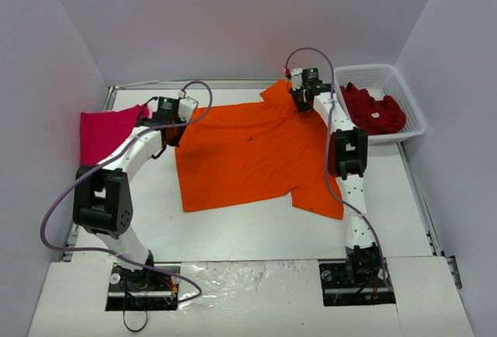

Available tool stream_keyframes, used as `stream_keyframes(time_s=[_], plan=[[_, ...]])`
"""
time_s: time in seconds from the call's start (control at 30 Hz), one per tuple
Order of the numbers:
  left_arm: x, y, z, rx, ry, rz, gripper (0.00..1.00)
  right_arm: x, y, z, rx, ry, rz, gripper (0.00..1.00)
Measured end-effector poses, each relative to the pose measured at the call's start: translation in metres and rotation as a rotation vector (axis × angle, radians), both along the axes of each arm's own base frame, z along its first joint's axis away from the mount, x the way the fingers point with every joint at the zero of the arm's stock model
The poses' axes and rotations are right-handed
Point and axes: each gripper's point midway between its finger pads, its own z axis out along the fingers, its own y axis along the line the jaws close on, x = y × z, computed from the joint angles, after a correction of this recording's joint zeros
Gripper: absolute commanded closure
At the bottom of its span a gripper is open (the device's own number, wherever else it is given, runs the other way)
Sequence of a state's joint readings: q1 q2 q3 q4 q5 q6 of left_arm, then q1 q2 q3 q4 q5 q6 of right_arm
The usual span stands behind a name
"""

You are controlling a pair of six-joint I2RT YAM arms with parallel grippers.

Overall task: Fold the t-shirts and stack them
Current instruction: Flatten out the tshirt

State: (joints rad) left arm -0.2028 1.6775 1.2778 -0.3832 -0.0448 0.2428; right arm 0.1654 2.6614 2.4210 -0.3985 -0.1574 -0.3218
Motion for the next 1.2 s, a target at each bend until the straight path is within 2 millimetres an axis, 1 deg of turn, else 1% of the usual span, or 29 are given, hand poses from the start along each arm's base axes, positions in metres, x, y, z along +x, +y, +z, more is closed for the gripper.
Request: stream_keyframes(time_s=[0.07,0.13,0.23,0.33,0.47,0.5,0.57,0.6,0.67,0.7,0.77,0.83,0.9,1.0,1.03,1.1,1.2], plan=[[0.0,-0.001,0.0,-0.009,0.0,0.006,0.98,-0.001,0.0,0.001,0.001,0.0,0.0,1.0],[0.0,-0.002,0.0,-0.019,0.001,0.01,0.98,-0.006,0.001,0.004,0.006,0.01,0.006,1.0],[0.0,-0.004,0.001,-0.034,0.0,0.012,0.98,-0.02,0.002,0.016,0.021,0.022,0.015,1.0],[0.003,-0.007,0.005,-0.049,-0.009,0.014,0.98,-0.03,0.004,0.046,0.037,-0.002,0.026,1.0],[0.012,-0.017,0.01,-0.097,-0.019,0.005,0.98,-0.041,0.006,0.115,0.059,-0.104,0.039,1.0],[0.015,-0.021,0.008,-0.116,-0.013,0.0,0.98,-0.046,0.006,0.134,0.063,-0.135,0.042,1.0],[0.021,-0.031,0.0,-0.159,0.013,-0.009,0.98,-0.057,0.003,0.162,0.064,-0.178,0.046,1.0],[0.024,-0.036,-0.007,-0.18,0.035,-0.014,0.98,-0.065,0.001,0.173,0.062,-0.194,0.049,1.0],[0.028,-0.047,-0.023,-0.227,0.086,-0.023,0.98,-0.08,-0.002,0.186,0.054,-0.207,0.054,1.0],[0.028,-0.052,-0.033,-0.244,0.113,-0.026,0.98,-0.088,-0.004,0.187,0.051,-0.206,0.056,1.0],[0.022,-0.061,-0.053,-0.267,0.176,-0.033,0.98,-0.102,-0.008,0.182,0.039,-0.183,0.057,1.0],[0.015,-0.068,-0.069,-0.276,0.231,-0.039,0.97,-0.113,-0.011,0.168,0.027,-0.149,0.06,1.0],[0.01,-0.075,-0.078,-0.281,0.262,-0.05,0.98,-0.125,-0.015,0.144,0.013,-0.09,0.063,1.0],[0.009,-0.084,-0.081,-0.284,0.277,-0.063,0.98,-0.142,-0.02,0.114,-0.005,-0.008,0.062,1.0],[0.011,-0.086,-0.081,-0.285,0.275,-0.065,0.98,-0.145,-0.021,0.108,-0.009,0.012,0.062,1.0],[0.016,-0.092,-0.08,-0.289,0.267,-0.069,0.98,-0.148,-0.022,0.101,-0.015,0.03,0.06,1.0],[0.021,-0.092,-0.083,-0.287,0.266,-0.059,0.98,-0.147,-0.023,0.096,-0.018,0.039,0.057,1.0]])
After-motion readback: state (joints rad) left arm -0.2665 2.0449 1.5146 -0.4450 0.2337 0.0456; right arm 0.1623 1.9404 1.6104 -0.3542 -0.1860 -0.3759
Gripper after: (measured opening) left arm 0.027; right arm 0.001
